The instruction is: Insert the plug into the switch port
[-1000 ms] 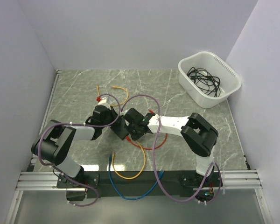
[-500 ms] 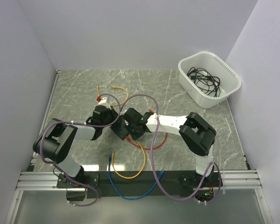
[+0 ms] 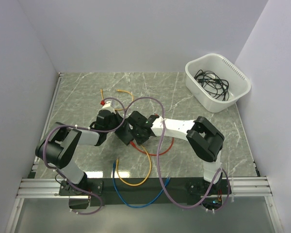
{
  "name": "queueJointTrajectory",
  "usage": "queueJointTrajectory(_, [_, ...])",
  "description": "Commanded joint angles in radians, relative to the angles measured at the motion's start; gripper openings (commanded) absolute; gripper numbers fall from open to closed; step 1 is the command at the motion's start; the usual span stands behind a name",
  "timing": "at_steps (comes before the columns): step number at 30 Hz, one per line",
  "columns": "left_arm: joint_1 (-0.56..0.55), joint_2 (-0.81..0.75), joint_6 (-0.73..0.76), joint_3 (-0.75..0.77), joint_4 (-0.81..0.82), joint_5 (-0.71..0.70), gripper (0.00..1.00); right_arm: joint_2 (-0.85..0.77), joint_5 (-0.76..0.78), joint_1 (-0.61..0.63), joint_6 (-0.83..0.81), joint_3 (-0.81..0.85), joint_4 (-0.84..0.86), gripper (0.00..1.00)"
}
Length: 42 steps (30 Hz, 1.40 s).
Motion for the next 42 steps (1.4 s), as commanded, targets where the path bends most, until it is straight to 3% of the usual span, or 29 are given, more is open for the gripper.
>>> queueJointTrajectory(1, [-0.005,0.021,-0.001,-0.022,-0.021,0.049,0.03,0.012,0.012,-0.009,0.017,0.073,0.066,0.0])
queueJointTrajectory(22, [0.11,0.109,-0.065,-0.073,0.108,0.222,0.01,0.044,-0.009,-0.037,0.037,0.09,0.09,0.0])
queueJointTrajectory(42, [0.119,0.258,-0.128,-0.132,0.288,0.36,0.0,0.078,-0.031,-0.065,0.011,0.213,0.072,0.0])
